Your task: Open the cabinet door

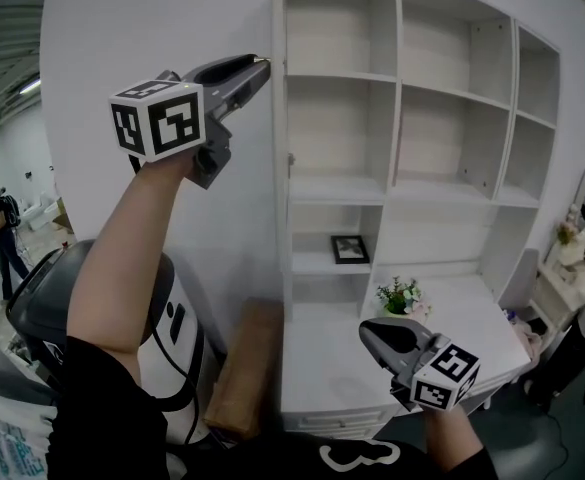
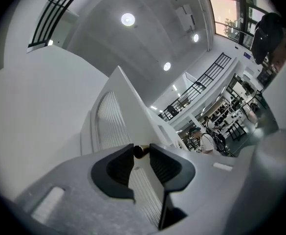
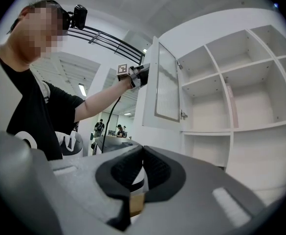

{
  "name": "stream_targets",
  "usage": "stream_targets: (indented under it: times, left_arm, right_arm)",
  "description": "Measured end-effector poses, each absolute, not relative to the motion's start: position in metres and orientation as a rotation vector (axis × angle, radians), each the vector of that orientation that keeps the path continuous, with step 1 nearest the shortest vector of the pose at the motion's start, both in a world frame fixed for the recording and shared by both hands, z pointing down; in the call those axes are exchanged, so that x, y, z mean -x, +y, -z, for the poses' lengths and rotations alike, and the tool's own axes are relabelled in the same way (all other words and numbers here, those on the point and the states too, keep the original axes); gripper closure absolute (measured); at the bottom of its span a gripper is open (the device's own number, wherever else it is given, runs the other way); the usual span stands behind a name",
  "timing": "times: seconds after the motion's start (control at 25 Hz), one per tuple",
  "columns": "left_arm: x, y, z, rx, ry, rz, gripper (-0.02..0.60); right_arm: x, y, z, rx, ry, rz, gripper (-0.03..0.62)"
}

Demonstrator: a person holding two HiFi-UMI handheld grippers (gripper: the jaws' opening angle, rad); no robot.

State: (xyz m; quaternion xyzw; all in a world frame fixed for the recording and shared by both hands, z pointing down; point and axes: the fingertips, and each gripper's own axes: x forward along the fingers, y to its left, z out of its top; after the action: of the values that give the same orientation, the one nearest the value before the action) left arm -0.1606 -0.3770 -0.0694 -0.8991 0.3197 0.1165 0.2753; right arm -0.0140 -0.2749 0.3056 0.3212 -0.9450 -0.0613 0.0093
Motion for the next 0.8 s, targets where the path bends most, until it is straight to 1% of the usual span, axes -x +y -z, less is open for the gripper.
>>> stream_targets:
  times: [0.12,0.48,0.68,0.8]
  left_arm:
    - [0.172,-0.378,0.07,2.406,0.866,-0.316,0.479]
    - [0.175,-0.374,0.069,2.306,0.895,-0.31,0.477]
    - [0.181,-0.36,0.044,2.35,0.882,-0.345,0.411]
    - [0.186,-0.343,0.011,2.352,0.917,-0.349,0.41]
  right_arm:
    - [0.019,-0.276,-0.313,-1.013,-2.951,0.146,0.591]
    - [0.027,-0.281,-0.322,-1.013,-2.957,0.097,0.591]
    - [0.03,-0.278,-0.319,-0.975,-2.976,0.099,0.591]
    - [0.03,-0.271,-0.321,-0.936,-2.997,0.09,0.591]
